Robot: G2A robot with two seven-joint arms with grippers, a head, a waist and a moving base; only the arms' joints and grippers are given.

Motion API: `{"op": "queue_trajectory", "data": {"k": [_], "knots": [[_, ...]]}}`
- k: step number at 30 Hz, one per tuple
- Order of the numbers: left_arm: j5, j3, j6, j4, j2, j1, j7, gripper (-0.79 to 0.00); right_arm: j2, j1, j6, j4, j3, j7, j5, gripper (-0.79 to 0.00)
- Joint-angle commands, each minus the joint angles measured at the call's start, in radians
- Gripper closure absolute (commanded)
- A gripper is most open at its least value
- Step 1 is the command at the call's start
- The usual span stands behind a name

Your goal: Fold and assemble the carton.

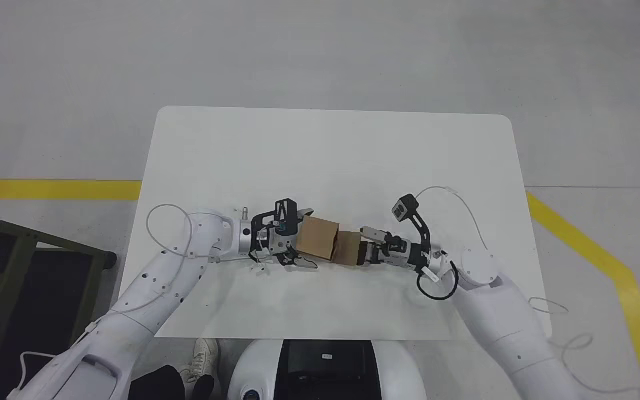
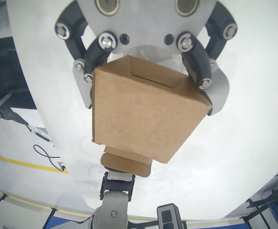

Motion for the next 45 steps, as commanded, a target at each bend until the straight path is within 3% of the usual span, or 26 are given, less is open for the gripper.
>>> {"op": "queue_trajectory", "data": {"k": [1,26,32,34,35,38,40,43,45], "knots": [[0.002,0.0,0.001,-0.001,0.0,0.0,0.0,-0.785,0.003,0.013,0.031,0.006,-0.009,-0.002,-0.087,-0.785],[0.006,-0.006,0.0,0.0,0.001,0.005,-0.001,-0.785,-0.009,0.032,-0.018,-0.104,-0.034,-0.066,-0.125,-0.785],[0.008,-0.007,-0.003,-0.002,0.001,0.006,-0.004,-0.785,-0.012,0.031,-0.028,-0.103,-0.042,-0.065,-0.119,-0.653],[0.009,-0.007,-0.003,-0.002,0.001,0.007,-0.004,-0.785,-0.013,0.032,-0.032,-0.102,-0.045,-0.064,-0.118,-0.523],[0.01,-0.008,-0.001,-0.002,0.001,0.007,-0.005,-0.785,-0.013,0.031,-0.037,-0.101,-0.045,-0.064,-0.115,-0.508],[0.01,-0.009,-0.001,-0.002,0.002,0.007,-0.005,-0.785,-0.012,0.034,-0.023,-0.097,-0.048,-0.057,-0.134,-0.591],[0.011,-0.009,-0.001,-0.003,0.002,0.008,-0.005,-0.785,-0.011,0.033,-0.015,-0.097,-0.046,-0.06,-0.146,-0.603],[0.013,-0.009,-0.003,-0.003,0.002,0.008,-0.007,-0.785,-0.007,0.026,-0.007,-0.094,-0.036,-0.054,-0.158,-0.536],[0.013,-0.009,-0.002,-0.003,0.002,0.009,-0.007,-0.785,-0.004,0.021,0.003,-0.093,-0.032,-0.051,-0.166,-0.391]]}}
